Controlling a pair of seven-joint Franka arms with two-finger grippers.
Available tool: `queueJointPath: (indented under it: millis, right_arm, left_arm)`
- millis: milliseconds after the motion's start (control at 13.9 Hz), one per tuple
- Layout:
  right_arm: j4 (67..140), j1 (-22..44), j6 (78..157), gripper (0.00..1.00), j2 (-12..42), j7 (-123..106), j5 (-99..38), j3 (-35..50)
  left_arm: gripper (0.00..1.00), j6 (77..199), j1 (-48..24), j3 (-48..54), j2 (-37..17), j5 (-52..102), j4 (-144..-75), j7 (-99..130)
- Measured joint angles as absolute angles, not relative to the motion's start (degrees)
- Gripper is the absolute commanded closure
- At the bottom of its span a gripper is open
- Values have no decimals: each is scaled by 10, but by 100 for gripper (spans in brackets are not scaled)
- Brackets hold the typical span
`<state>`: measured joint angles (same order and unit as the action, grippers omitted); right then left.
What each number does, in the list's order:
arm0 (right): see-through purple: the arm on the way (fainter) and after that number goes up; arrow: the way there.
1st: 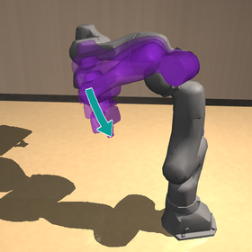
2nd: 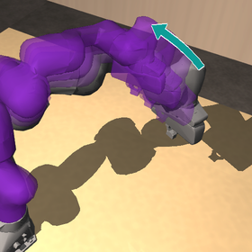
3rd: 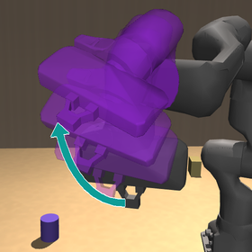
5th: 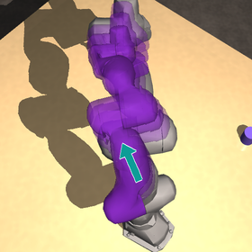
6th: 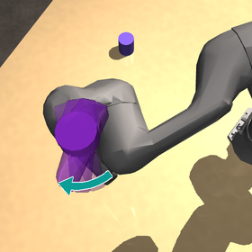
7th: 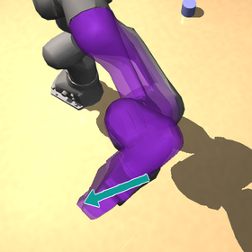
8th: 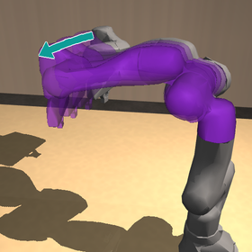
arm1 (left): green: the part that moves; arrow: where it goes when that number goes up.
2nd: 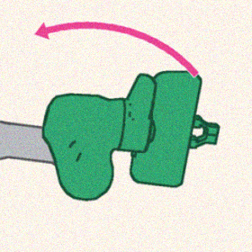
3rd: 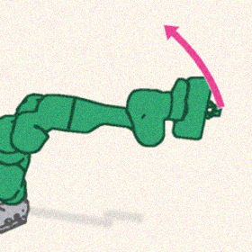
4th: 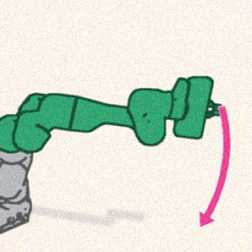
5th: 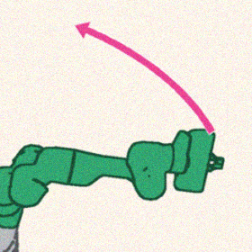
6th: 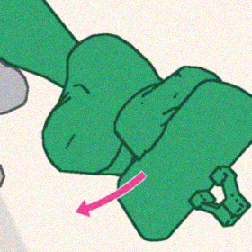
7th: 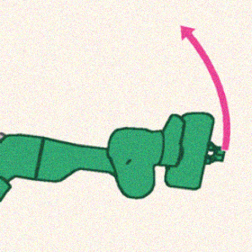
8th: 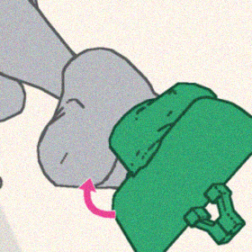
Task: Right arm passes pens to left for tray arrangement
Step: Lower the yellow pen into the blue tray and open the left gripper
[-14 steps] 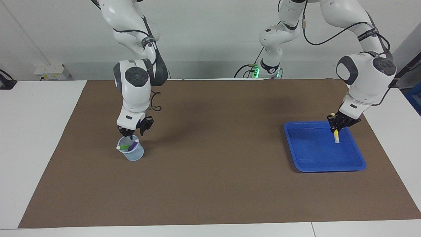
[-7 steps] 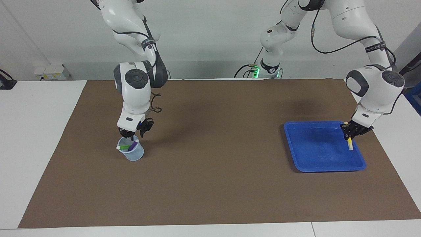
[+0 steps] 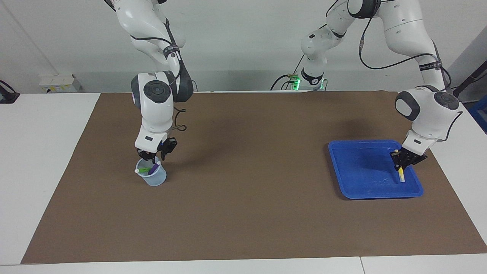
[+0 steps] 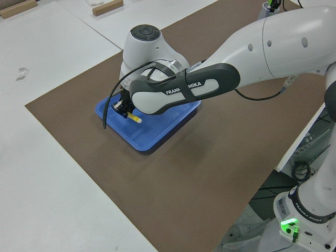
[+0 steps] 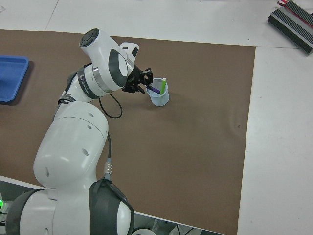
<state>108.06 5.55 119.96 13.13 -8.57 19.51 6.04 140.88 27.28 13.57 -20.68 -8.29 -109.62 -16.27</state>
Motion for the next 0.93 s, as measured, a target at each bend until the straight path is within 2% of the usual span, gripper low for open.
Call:
queueJointPath:
  millis: [359, 431, 503, 646, 790, 933]
  right_arm:
    - [1081, 51, 1209, 64, 135, -86, 195, 60]
    - [1081, 51, 1209, 66, 135, -86, 195, 60]
    - [1081, 51, 1209, 68, 136, -86, 195, 60]
    - [1081, 51, 1209, 71, 136, -86, 196, 60]
    - [1080, 51, 1209, 71, 136, -86, 196, 60]
    - [1080, 51, 1209, 64, 136, -86, 196, 60]
  left_arm:
    - [100, 1433, 274, 134, -220, -105, -1096, -163]
    - [95, 1436, 274, 134, -223, -106, -1096, -163]
    - [83, 1440, 274, 134, -226, -106, -1096, -163]
    - [76, 1442, 274, 134, -229, -106, -1096, -163]
    - [64, 1442, 274, 134, -229, -106, -1096, -163]
    - [62, 1442, 274, 134, -229, -106, -1096, -163]
